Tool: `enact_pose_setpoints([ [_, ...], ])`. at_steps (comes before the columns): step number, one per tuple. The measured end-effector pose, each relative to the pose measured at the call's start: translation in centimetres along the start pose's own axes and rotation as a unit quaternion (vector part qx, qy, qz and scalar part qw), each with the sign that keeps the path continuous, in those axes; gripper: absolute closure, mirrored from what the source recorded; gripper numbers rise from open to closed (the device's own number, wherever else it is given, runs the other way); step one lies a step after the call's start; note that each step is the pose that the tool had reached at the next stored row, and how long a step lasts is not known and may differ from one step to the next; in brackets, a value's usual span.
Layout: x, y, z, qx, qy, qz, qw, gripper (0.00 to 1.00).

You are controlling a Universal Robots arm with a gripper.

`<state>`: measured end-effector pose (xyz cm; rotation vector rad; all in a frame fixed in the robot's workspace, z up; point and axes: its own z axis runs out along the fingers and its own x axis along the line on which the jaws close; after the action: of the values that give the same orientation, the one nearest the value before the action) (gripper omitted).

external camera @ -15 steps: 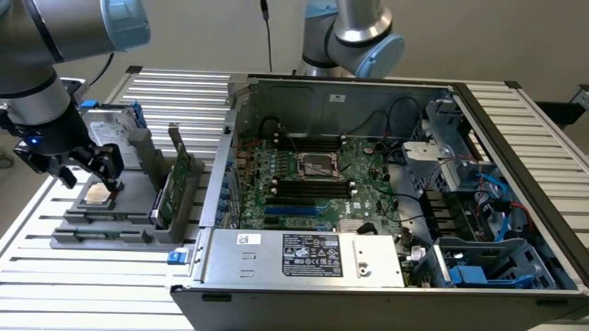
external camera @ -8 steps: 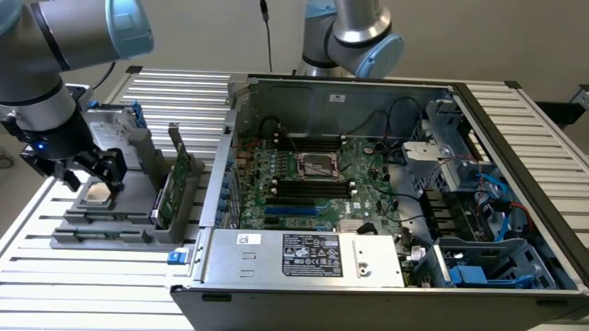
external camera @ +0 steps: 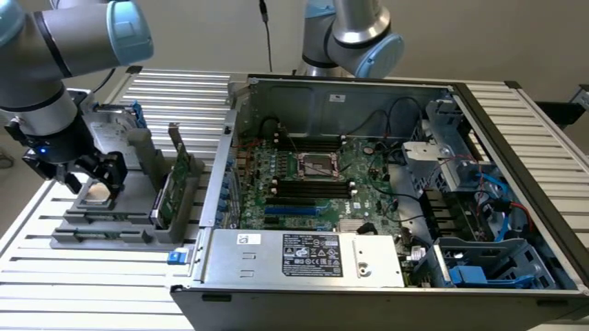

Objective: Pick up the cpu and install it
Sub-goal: 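Pick up the cpu and move it towards the insertion slot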

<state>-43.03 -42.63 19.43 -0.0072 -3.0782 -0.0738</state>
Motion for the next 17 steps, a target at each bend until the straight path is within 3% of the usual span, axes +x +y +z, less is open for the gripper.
enact_pose_setpoints([
  [17, 0.06, 0.56, 0.86, -0.0001, -0.0002, 0.0, 1.0, 0.27],
])
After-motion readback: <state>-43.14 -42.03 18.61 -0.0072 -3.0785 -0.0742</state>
